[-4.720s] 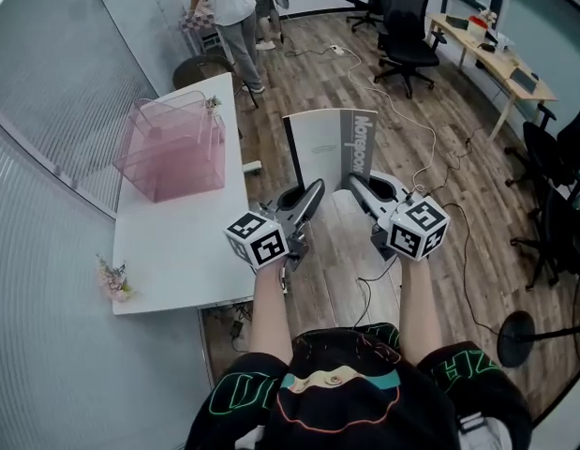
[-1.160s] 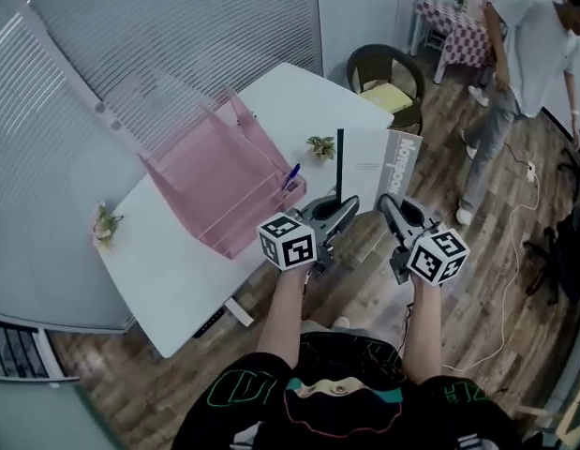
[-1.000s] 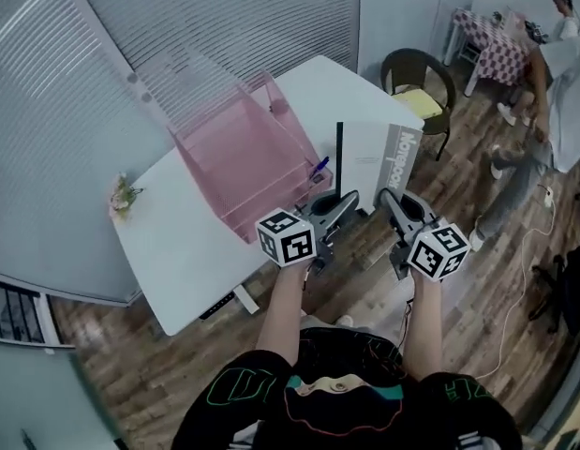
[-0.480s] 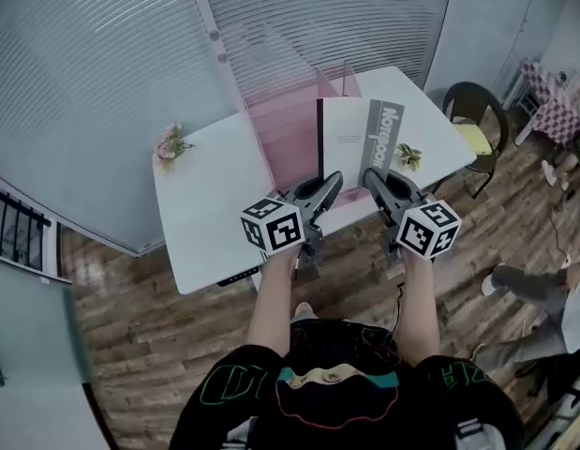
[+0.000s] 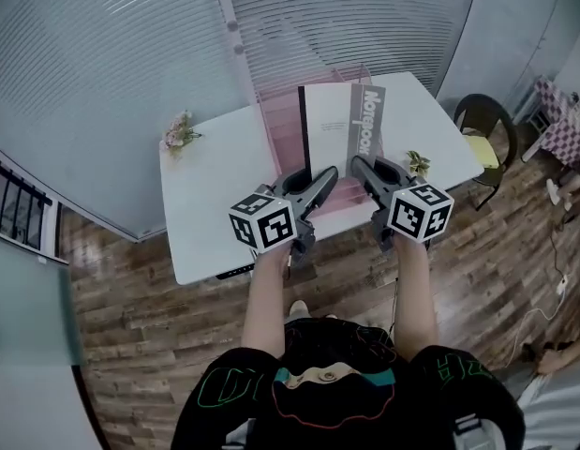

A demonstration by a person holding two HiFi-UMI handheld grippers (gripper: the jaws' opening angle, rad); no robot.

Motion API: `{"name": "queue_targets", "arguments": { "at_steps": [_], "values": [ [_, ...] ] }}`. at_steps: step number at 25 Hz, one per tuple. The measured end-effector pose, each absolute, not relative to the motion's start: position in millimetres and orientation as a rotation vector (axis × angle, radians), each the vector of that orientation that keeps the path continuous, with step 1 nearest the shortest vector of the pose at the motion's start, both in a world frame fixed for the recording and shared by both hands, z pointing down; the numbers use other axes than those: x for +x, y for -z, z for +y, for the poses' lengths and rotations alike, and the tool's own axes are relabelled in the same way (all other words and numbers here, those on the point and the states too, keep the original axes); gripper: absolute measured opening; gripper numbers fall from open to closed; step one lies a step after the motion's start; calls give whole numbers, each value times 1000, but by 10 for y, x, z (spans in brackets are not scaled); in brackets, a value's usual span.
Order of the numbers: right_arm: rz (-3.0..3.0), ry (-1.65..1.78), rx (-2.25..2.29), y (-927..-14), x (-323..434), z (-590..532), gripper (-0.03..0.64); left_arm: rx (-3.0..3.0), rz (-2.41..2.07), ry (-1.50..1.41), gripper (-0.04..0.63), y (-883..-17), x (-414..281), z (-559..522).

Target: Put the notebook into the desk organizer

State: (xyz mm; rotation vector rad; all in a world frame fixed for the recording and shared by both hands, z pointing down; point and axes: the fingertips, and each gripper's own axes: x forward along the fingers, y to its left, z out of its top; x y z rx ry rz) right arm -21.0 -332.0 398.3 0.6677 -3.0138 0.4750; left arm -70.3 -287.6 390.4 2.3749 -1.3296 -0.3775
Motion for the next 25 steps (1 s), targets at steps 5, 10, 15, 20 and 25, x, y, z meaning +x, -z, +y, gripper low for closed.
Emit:
{"name": "queue_targets", "arguments": {
  "at_steps": [5, 10, 15, 20, 25],
  "values": [
    [-2965, -490, 568, -4010, -600, -3362, 18, 2394, -1357, 301, 210, -3981, -933, -2785],
    [-2933, -525, 497, -4009, -691, -3332, 20, 2393, -1372, 250, 246, -4011, -941, -2649],
    [-2890, -551, 545, -4035, -686, -3361, 26, 2393, -1351, 192, 265, -4089, -933, -2514],
    [-2809, -526, 579, -4128, -704, -3408, 26, 2364, -1338, 178, 268, -4257, -1001, -2419],
    [-2753, -556, 686, -4218, -714, -3520, 21, 2394, -1236, 134, 201, -4399, -939, -2305]
  ]
}}
